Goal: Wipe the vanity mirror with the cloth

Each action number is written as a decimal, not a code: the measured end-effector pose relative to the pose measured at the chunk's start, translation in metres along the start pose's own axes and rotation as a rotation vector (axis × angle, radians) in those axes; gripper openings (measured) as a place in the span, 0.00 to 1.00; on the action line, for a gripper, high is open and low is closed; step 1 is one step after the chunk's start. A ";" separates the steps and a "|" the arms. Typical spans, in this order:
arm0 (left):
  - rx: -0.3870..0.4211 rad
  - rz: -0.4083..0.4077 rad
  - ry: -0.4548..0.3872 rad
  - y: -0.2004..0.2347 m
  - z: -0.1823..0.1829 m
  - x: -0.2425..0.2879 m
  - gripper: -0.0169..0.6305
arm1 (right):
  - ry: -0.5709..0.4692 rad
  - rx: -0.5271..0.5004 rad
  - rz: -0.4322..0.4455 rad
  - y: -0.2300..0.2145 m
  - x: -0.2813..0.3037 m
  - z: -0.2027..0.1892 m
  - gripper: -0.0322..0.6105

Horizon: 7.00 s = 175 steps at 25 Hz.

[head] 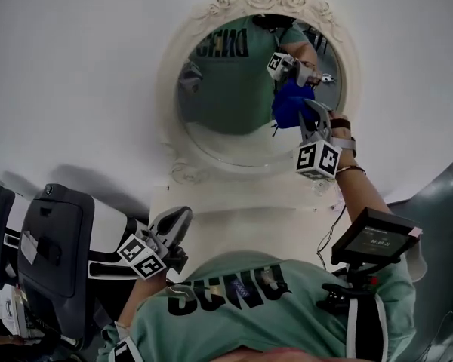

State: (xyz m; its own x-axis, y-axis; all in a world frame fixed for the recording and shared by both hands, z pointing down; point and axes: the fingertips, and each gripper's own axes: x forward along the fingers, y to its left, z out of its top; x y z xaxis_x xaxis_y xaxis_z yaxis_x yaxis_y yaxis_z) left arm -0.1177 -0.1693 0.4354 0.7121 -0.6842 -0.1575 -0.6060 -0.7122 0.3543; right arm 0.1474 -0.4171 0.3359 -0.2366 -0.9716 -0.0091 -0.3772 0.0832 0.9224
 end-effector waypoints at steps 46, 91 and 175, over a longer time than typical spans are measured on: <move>-0.057 -0.008 0.143 -0.022 -0.038 0.007 0.04 | 0.373 -0.047 0.254 0.215 -0.015 -0.137 0.13; -0.013 -0.013 -0.092 -0.018 0.021 -0.007 0.04 | -0.104 -0.581 -0.536 -0.193 0.007 0.144 0.13; 0.055 0.001 -0.168 0.057 0.084 -0.142 0.04 | -0.011 0.323 -0.173 -0.160 0.037 0.152 0.13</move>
State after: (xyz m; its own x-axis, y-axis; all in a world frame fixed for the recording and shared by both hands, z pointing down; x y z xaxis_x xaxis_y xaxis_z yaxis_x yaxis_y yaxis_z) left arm -0.2828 -0.1258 0.4007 0.6447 -0.6985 -0.3106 -0.6287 -0.7156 0.3043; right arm 0.0625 -0.4328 0.1292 -0.1531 -0.9751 -0.1601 -0.6753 -0.0150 0.7373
